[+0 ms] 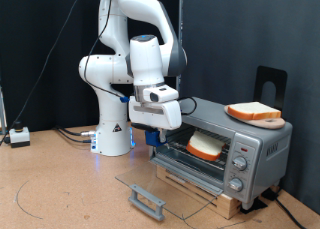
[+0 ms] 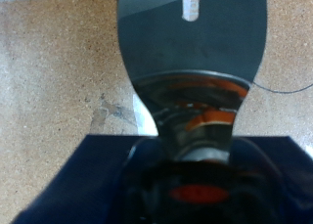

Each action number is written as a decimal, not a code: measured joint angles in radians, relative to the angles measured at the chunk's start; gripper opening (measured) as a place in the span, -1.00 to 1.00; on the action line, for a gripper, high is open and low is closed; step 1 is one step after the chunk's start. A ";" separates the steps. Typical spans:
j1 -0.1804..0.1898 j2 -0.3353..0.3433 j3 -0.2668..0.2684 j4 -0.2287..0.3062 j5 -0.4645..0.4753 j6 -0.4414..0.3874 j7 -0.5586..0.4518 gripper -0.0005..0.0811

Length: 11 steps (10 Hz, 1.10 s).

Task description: Make a piece of toast with the oven

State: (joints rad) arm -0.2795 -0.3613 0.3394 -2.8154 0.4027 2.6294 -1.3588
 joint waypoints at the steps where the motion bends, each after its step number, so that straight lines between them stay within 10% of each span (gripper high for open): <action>1: 0.000 0.000 -0.003 -0.001 0.002 0.000 -0.012 -0.01; 7: 0.052 -0.012 -0.009 -0.011 0.097 -0.022 -0.089 -0.01; 11: -0.053 -0.012 -0.007 -0.001 -0.053 -0.067 -0.022 -0.01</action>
State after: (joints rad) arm -0.3329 -0.3733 0.3324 -2.8166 0.3502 2.5620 -1.3808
